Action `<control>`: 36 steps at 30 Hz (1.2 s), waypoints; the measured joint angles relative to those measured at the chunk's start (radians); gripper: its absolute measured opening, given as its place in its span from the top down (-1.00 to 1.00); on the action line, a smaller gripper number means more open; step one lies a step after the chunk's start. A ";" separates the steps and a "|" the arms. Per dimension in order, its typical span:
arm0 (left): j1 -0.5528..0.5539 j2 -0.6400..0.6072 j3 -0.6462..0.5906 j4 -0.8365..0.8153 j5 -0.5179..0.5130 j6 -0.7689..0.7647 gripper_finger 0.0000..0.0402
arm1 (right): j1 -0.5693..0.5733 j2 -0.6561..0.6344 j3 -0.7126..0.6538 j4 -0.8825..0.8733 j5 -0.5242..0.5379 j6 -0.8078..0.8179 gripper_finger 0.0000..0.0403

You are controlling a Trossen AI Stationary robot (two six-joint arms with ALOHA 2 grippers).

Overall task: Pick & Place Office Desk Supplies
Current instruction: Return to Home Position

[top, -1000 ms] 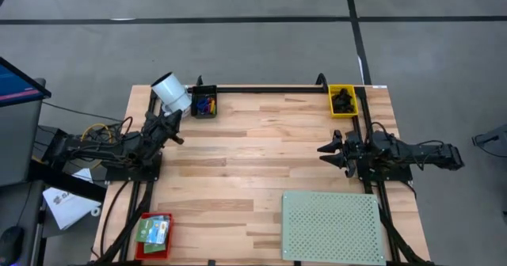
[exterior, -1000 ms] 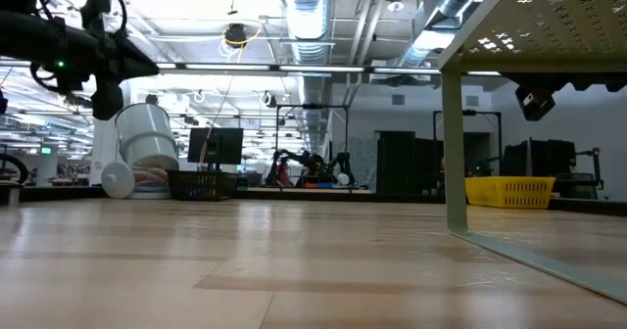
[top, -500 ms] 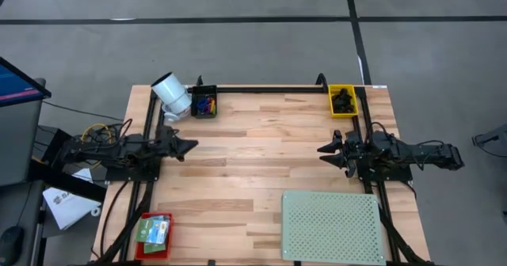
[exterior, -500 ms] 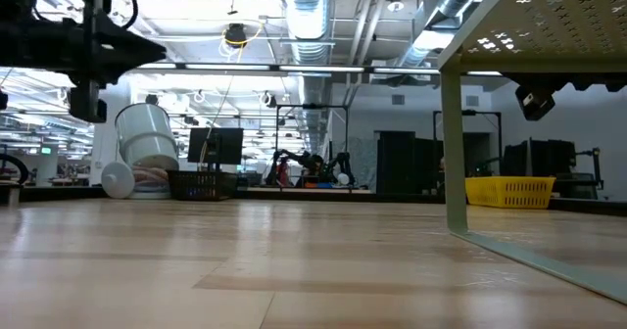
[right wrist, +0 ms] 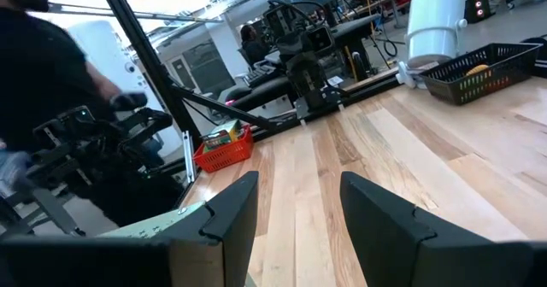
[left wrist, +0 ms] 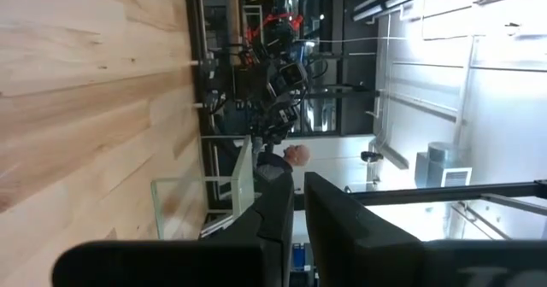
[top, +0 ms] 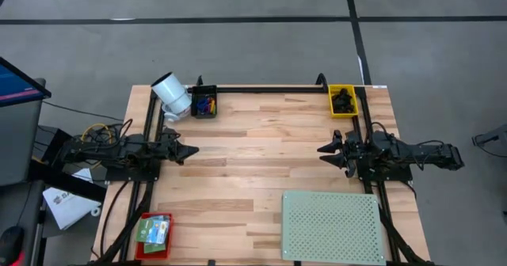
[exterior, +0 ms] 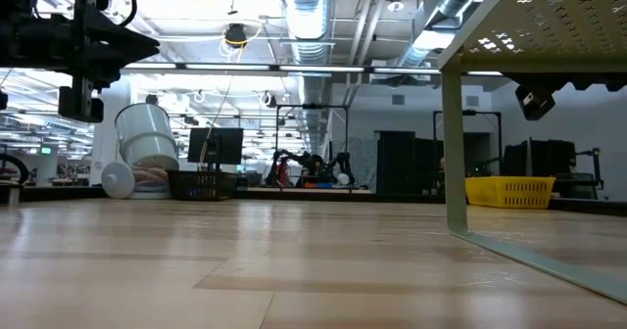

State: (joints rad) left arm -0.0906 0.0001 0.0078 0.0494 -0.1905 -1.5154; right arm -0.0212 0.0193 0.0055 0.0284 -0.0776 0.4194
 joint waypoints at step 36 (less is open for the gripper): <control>0.000 0.016 -0.001 0.002 0.001 0.000 0.87 | 0.000 0.000 0.000 0.001 0.000 0.000 0.19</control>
State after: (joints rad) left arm -0.0906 0.0158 0.0071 0.0517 -0.1892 -1.5158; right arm -0.0212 0.0193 0.0055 0.0296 -0.0776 0.4194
